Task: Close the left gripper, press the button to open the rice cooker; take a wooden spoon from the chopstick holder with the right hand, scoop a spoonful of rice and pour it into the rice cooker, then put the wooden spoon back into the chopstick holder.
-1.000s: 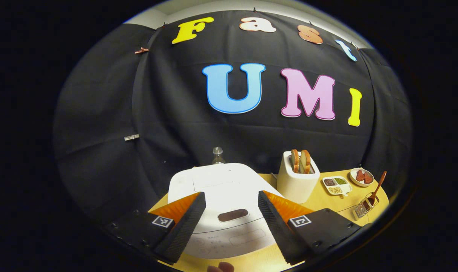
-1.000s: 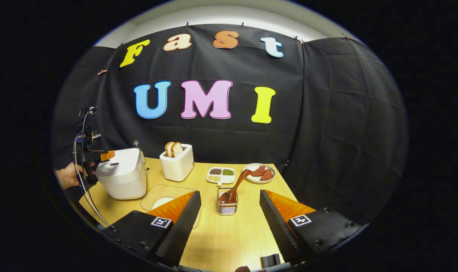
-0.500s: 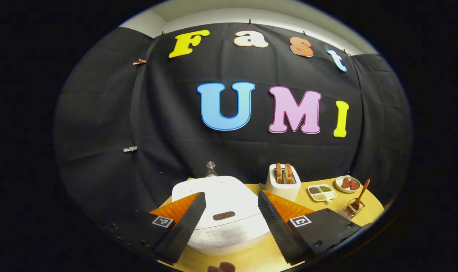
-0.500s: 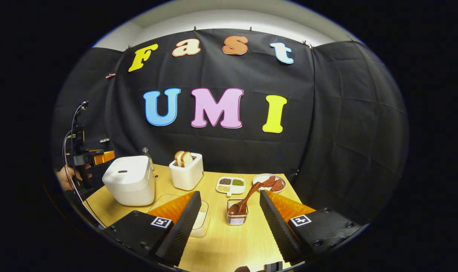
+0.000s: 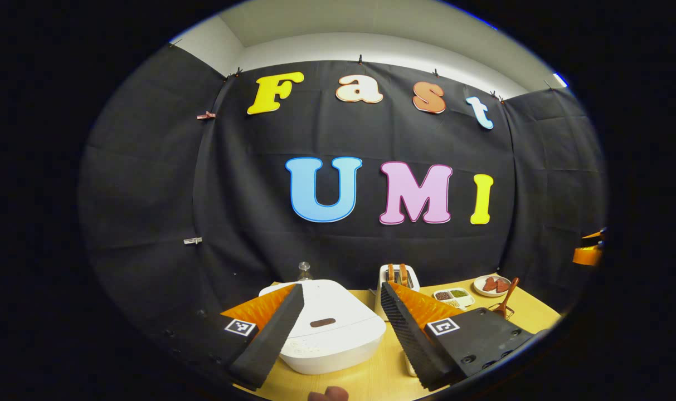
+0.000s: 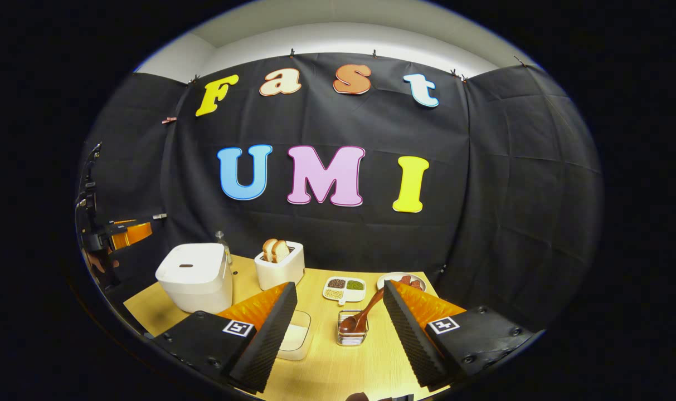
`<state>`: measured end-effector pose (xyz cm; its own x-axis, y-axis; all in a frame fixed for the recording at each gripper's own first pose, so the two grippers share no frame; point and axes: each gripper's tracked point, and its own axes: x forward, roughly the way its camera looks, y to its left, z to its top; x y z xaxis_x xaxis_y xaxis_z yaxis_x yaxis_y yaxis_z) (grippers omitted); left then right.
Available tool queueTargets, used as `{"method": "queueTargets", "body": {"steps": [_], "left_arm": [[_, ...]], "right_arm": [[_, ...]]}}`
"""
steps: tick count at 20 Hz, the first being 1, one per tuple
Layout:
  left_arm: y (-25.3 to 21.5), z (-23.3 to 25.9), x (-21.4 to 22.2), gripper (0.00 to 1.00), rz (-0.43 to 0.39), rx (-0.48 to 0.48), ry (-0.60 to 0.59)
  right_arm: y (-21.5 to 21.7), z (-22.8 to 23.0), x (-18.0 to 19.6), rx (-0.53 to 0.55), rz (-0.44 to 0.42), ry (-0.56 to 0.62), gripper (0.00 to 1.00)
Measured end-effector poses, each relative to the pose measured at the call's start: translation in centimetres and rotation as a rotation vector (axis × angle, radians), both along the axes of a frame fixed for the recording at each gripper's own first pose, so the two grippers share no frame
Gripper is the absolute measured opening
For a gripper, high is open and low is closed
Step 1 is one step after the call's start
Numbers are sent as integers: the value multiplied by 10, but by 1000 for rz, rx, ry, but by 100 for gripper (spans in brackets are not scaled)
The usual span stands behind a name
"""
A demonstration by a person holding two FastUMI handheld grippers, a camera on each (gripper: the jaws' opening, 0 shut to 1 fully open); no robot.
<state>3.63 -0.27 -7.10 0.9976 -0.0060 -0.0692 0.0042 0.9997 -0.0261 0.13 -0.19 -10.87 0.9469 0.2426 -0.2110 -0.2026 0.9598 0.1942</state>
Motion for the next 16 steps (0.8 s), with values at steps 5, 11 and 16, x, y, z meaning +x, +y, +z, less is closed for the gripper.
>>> {"method": "queueTargets", "body": {"steps": [5, 11, 16], "left_arm": [[-10, 39, -38, 96, -25, -25, -94], [-11, 62, -81, 96, -16, -37, -129], [-3, 66, -113, 96, -2, -30, -154]], "right_arm": [[-1, 24, 3, 1, -5, -59, 97], [3, 42, -1, 14, 7, -112, 93], [5, 51, -10, 27, 16, -128, 97]]}}
